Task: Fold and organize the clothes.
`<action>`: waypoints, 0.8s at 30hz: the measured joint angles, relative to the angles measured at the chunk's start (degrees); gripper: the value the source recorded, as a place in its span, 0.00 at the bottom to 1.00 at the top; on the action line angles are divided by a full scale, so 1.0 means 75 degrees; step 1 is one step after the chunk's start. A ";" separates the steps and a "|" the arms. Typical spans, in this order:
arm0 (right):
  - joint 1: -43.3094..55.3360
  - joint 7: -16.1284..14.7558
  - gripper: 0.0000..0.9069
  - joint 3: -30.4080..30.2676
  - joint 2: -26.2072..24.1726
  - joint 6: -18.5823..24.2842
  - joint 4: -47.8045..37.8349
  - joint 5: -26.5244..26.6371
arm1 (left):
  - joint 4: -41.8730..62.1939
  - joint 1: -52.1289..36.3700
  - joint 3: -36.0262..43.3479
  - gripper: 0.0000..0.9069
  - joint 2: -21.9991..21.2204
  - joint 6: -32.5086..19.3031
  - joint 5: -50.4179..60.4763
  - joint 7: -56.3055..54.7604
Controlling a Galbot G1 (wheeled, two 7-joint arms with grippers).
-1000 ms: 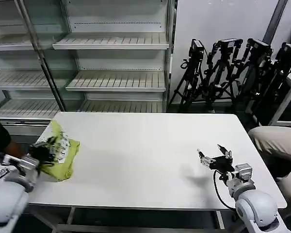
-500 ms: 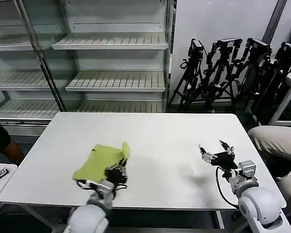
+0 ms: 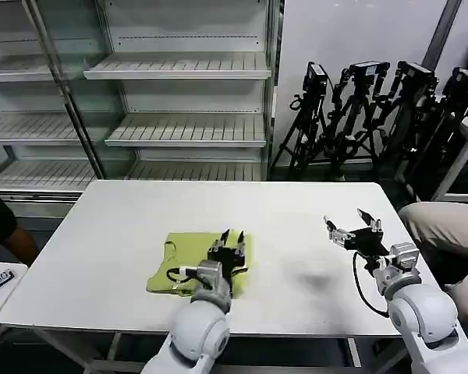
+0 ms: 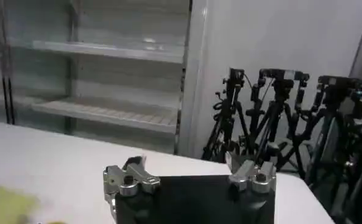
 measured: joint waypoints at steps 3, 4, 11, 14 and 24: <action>0.0088 -0.0021 1.00 -0.0043 0.0049 0.0015 -0.0052 -0.0008 | 0.0005 -0.0173 -0.0046 1.00 -0.0209 -0.0007 -0.0098 -0.0069; 0.0113 -0.0021 1.00 -0.0056 0.0063 0.0019 -0.0057 -0.0017 | -0.0015 -0.0206 -0.0096 1.00 -0.0235 -0.0015 -0.0093 -0.0061; 0.0214 0.0024 1.00 -0.0154 0.0233 0.0094 -0.0175 -0.0163 | 0.0080 -0.0197 -0.1079 1.00 0.0329 -0.0577 0.0691 0.0909; 0.0270 0.0025 1.00 -0.0231 0.0333 0.0162 -0.0231 -0.0247 | 0.0259 -0.0062 -0.1802 1.00 0.0830 -0.1081 0.0972 0.1549; 0.0417 0.0145 1.00 -0.0595 0.0616 0.0344 -0.0389 -0.0779 | 0.0961 0.0308 -0.3883 1.00 0.2285 -0.2395 0.1107 0.3220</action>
